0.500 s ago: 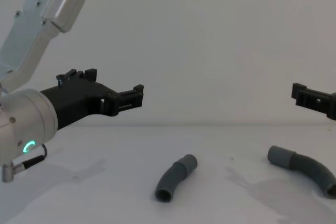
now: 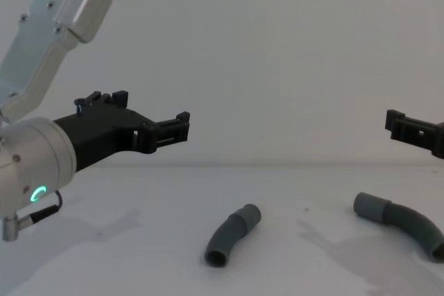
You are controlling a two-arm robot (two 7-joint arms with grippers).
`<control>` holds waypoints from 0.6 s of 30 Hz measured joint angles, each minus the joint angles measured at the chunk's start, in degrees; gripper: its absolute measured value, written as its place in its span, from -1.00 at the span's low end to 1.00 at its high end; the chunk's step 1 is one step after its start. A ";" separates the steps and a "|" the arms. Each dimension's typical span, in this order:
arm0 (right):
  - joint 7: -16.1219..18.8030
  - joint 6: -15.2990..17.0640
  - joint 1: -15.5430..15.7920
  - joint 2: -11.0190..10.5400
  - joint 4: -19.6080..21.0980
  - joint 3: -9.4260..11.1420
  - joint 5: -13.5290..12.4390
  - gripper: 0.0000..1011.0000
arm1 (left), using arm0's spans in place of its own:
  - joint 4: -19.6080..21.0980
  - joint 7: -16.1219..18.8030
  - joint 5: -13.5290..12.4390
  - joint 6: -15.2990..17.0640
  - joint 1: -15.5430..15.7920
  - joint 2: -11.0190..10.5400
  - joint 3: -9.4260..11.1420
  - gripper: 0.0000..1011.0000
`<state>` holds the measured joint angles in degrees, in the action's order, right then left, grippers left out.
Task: Use both hands to pick up one end of the pipe from the table, align the ends, and insert them.
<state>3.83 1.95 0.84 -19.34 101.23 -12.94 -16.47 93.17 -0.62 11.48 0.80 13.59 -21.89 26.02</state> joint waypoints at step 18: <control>0.00 0.00 0.00 0.00 0.00 0.00 0.00 0.98 | 0.01 0.00 0.00 0.00 0.00 0.00 0.00 0.98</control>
<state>3.83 1.95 0.84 -19.33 101.23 -12.94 -16.46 93.18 -0.63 11.48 0.80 13.59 -21.89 26.02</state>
